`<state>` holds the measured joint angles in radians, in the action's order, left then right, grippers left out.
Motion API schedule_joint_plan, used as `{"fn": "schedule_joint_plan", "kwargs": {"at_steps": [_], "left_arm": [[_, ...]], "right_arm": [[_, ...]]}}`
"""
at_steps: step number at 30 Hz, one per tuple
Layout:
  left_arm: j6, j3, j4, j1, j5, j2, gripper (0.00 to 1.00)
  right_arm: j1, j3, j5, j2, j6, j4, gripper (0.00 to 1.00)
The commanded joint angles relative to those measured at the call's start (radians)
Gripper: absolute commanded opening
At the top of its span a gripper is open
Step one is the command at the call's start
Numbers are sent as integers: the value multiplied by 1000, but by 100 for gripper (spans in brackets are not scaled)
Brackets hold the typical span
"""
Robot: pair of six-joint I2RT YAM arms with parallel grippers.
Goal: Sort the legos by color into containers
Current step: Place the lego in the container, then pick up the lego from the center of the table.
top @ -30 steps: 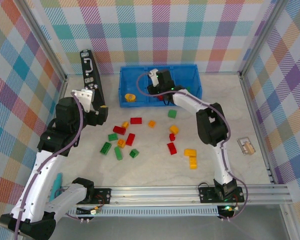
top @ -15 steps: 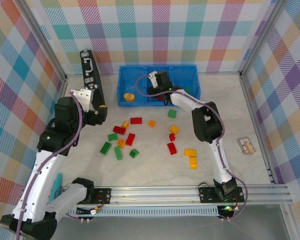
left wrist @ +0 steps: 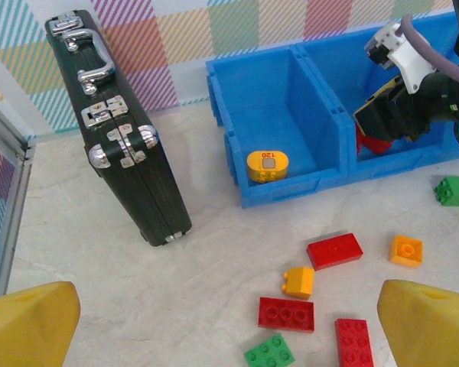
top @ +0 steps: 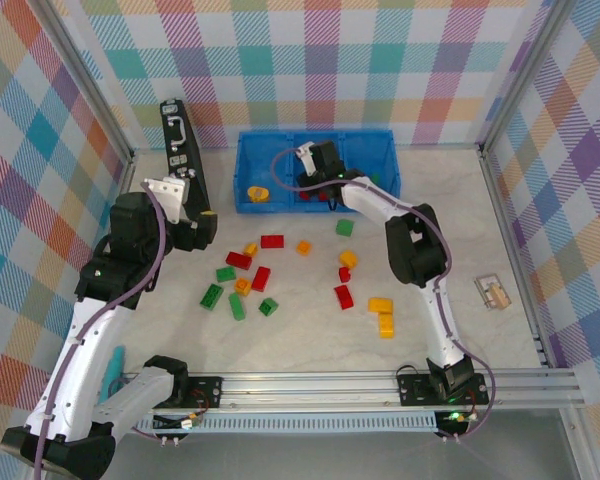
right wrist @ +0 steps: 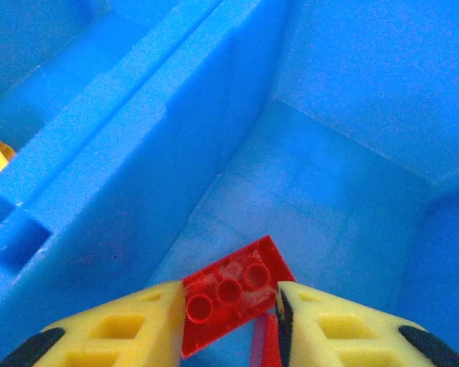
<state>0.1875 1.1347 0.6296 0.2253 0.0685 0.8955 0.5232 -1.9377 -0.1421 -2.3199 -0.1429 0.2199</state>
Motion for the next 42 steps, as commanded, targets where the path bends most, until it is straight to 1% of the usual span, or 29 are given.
{"fn": "schedule_joint_plan", "kwargs": {"at_steps": [1,3,5,7,10,15,17,18,20,22,28,35,38,42], "left_arm": [[-5,5,9,-14,-24,-15,100],[-5,2,4,-13,-28,-21,100],[-7,2,2,-13,-33,-23,100],[-7,4,1,-13,-43,-24,100],[-8,5,2,-13,-57,-24,100],[-11,4,1,-14,-68,-26,100],[-13,4,0,-14,-70,-24,100],[-14,2,0,-14,-71,-25,100],[-14,2,-2,-14,-75,-25,100],[-14,6,3,-14,-71,-23,100],[-14,7,9,-14,-65,-27,100],[-14,4,9,-14,-72,-31,100],[-14,-2,-2,-14,-66,-38,100],[-14,8,8,-14,-68,-11,100]], "right_arm": [[5,-10,-1,118,31,26,32],[6,11,1,157,37,43,31],[5,27,-16,193,85,80,31],[6,34,-44,231,139,162,31],[6,66,-74,288,257,281,36],[4,179,-85,386,454,365,42],[5,221,-89,413,510,374,50],[5,245,-94,427,537,375,58],[4,307,-93,451,573,349,64],[4,359,-91,467,601,324,73],[-4,411,-76,438,642,309,82],[-33,481,-76,380,703,235,84],[-35,476,-76,335,705,206,84],[-37,444,-88,271,713,209,84]]}}
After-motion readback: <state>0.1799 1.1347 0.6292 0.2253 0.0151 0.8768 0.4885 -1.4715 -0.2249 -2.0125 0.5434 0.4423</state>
